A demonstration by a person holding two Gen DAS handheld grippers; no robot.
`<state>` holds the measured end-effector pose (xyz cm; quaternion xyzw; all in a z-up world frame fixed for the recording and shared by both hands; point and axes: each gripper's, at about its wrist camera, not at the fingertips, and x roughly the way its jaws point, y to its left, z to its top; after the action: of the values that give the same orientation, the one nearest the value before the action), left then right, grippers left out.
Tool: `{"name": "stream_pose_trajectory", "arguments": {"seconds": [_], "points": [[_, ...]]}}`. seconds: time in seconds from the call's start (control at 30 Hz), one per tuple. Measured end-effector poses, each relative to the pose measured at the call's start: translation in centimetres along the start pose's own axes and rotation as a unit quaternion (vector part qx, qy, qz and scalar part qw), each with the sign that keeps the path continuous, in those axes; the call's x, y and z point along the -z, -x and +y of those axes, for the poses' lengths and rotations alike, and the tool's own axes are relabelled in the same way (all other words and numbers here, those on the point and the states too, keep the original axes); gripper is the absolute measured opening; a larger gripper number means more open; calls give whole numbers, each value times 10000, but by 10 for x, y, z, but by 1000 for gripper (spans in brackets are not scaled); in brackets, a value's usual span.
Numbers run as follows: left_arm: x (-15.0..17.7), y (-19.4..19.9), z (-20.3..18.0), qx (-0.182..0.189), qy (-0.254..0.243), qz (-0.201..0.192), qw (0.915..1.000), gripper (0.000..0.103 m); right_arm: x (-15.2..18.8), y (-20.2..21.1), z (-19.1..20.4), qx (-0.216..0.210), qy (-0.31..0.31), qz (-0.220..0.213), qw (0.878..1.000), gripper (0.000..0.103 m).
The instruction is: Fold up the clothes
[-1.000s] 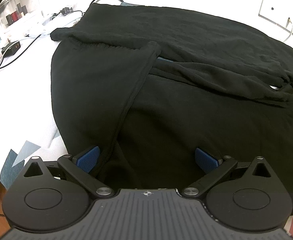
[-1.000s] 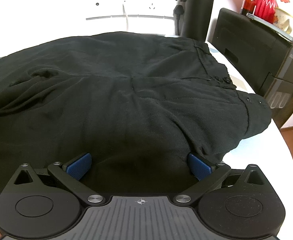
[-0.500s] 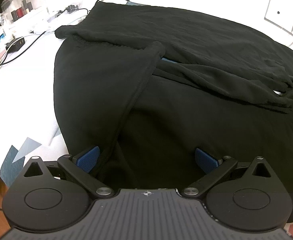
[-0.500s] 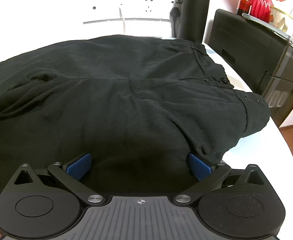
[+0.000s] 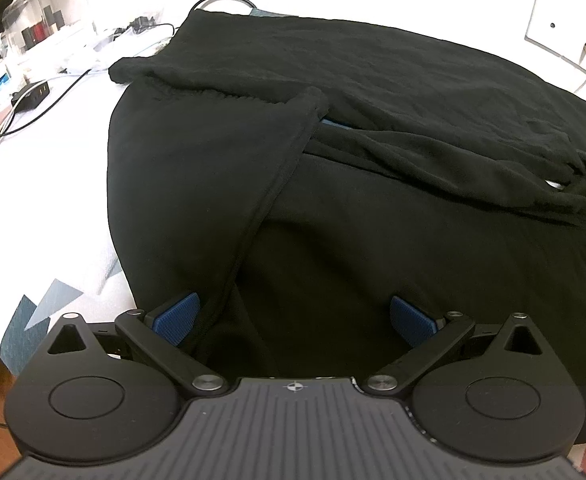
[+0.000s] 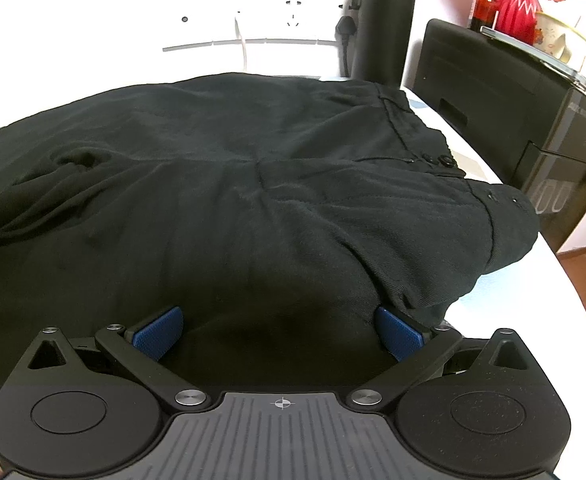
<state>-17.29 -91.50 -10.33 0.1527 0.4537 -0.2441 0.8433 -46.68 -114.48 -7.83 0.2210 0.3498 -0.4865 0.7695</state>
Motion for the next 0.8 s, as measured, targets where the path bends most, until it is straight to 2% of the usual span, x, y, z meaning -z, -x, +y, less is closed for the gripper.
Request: {"name": "stream_pose_trajectory", "arguments": {"seconds": [0.27,0.47,0.63,0.8], "points": [[-3,-1,1,113,-282,-39,9995,103,2,0,0,-18,12,-71,10000,102],[0,0,-2,67,-246,-111,9996,103,2,0,0,11,-23,-102,9999,102],[2,1,2,187,-374,-121,9991,103,4,-1,2,41,-9,-256,9997,102],[-1,0,10,404,-675,-26,9969,103,-1,-3,6,140,-73,-178,9997,102]]}}
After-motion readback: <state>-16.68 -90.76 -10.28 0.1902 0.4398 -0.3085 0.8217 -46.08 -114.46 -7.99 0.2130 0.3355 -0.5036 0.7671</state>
